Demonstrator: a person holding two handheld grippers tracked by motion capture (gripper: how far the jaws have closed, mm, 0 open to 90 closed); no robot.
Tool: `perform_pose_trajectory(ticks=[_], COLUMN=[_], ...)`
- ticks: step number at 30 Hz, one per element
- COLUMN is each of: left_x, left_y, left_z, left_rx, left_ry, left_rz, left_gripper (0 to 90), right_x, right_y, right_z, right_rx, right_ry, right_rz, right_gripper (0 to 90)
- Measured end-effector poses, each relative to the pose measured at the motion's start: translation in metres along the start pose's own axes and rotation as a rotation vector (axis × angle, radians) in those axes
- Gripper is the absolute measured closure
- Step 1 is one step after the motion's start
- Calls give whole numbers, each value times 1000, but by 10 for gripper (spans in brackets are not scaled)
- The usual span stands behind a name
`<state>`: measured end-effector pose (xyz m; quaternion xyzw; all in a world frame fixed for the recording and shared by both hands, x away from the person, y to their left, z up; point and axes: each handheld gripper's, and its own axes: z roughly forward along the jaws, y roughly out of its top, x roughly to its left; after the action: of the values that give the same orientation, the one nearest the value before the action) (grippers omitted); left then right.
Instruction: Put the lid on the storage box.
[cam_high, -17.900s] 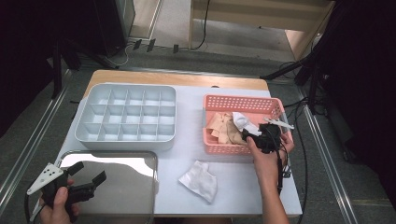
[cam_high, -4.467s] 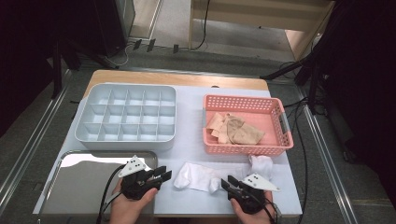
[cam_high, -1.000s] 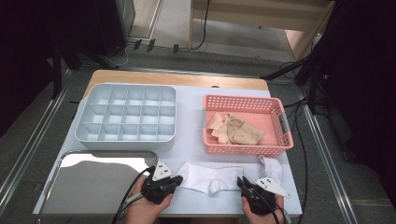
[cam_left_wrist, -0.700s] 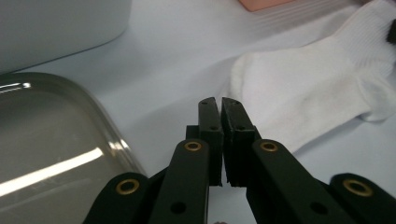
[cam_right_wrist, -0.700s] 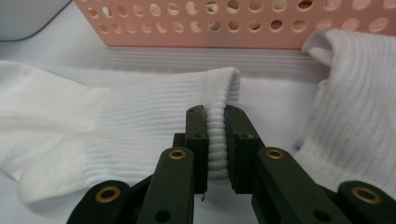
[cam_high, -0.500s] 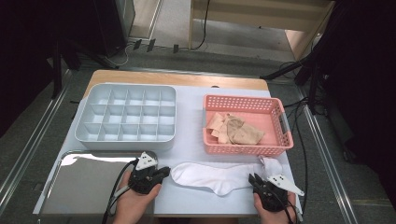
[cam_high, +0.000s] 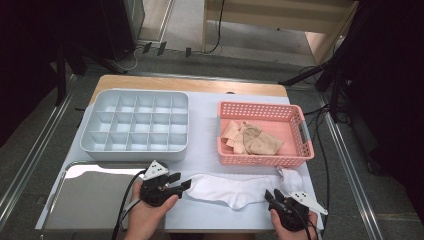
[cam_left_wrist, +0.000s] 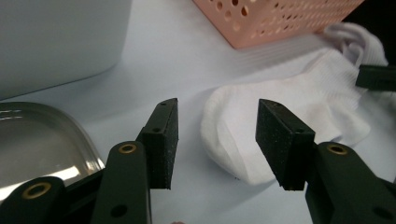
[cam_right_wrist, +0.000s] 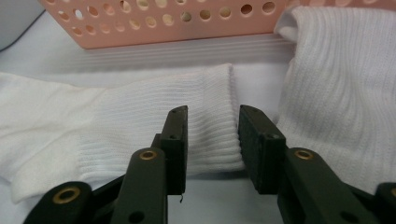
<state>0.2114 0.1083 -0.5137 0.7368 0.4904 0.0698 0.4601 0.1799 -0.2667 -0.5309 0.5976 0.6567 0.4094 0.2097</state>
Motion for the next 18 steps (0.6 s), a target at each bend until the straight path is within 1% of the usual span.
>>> perform_pose_trajectory(ticks=[1,2,4,5,6,7,9,11,13,14,15,16,17,18], left_x=[-2,-3,-4,-4,-4,-3,-2,0,1,1,1,1,0,0], left_y=[0,0,-2,-3,-3,-3,-4,-4,-3,-3,-2,-2,-2,-2], left_z=[3,6,8,10,11,11,11,11,10,10,10,10,10,10], left_rx=[15,31,31,27,36,48,58,67,53,50,47,47,42,42], left_ry=[4,23,41,54,51,50,48,49,48,50,51,51,53,53], left_rz=[12,23,38,48,56,59,60,64,61,59,66,66,67,67], left_gripper=[509,533,682,723,802,859,891,897,897,897,898,899,900,900], right_x=[1,3,4,4,4,4,5,4,3,2,2,2,0,0], right_y=[0,0,0,1,2,4,7,11,15,17,18,18,25,25], right_z=[0,0,1,1,1,1,1,2,3,4,4,4,4,4], right_rx=[0,4,8,8,9,10,12,4,2,-2,-1,-1,-4,-4], right_ry=[-9,-13,-18,-18,-20,-17,-22,-34,-39,-44,-52,-52,-49,-49], right_rz=[-8,-12,-28,-37,-52,-60,-66,-100,-113,-133,-133,-133,-125,-125], right_gripper=[680,725,807,828,844,855,863,869,874,875,876,876,880,880])
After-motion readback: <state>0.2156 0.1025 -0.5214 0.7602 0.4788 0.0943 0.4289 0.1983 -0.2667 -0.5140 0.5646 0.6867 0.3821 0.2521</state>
